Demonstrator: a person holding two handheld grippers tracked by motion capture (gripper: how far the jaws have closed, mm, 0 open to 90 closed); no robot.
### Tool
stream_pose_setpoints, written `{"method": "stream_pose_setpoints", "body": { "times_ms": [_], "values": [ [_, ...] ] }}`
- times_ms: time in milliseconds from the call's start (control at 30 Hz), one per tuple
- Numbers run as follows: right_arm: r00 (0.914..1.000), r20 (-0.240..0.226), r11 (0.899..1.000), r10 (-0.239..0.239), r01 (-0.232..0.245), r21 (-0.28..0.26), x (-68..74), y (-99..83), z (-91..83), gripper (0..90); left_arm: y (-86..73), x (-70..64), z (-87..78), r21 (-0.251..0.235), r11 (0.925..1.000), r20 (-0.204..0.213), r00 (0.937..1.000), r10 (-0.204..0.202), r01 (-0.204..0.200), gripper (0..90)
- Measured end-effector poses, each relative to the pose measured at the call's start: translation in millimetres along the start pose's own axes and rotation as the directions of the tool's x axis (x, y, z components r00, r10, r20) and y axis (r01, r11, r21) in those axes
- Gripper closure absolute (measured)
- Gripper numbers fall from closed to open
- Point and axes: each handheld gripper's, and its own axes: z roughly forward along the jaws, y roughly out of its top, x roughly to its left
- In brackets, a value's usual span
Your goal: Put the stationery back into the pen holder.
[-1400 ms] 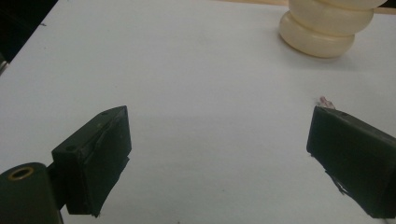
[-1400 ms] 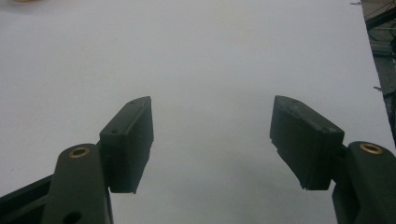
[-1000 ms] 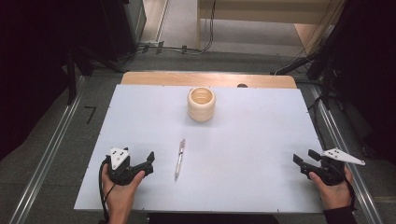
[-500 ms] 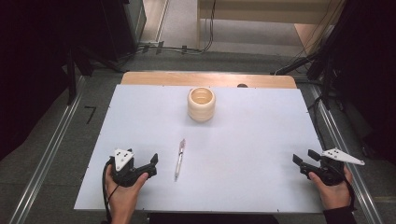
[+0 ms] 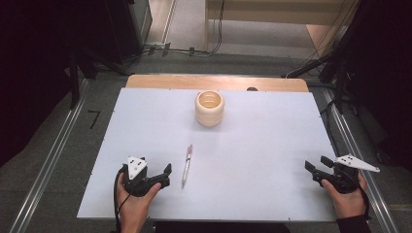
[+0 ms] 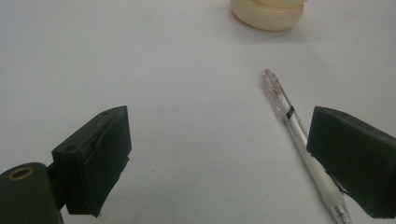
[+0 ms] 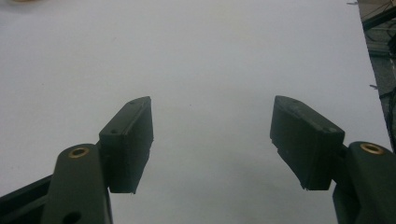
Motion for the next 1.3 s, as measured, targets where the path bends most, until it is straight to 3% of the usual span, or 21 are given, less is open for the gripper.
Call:
{"method": "stream_pose_setpoints", "body": {
  "times_ms": [1300],
  "values": [
    [1.0, 0.003, 1.0, 0.001, -0.001, 0.006, 0.7, -0.4, 1.2, 28.2, -7.6, -27.0, 10.6, 0.054, 0.9975, 0.04, 0.9982, 0.044, -0.046, 8.1]
  ]
}}
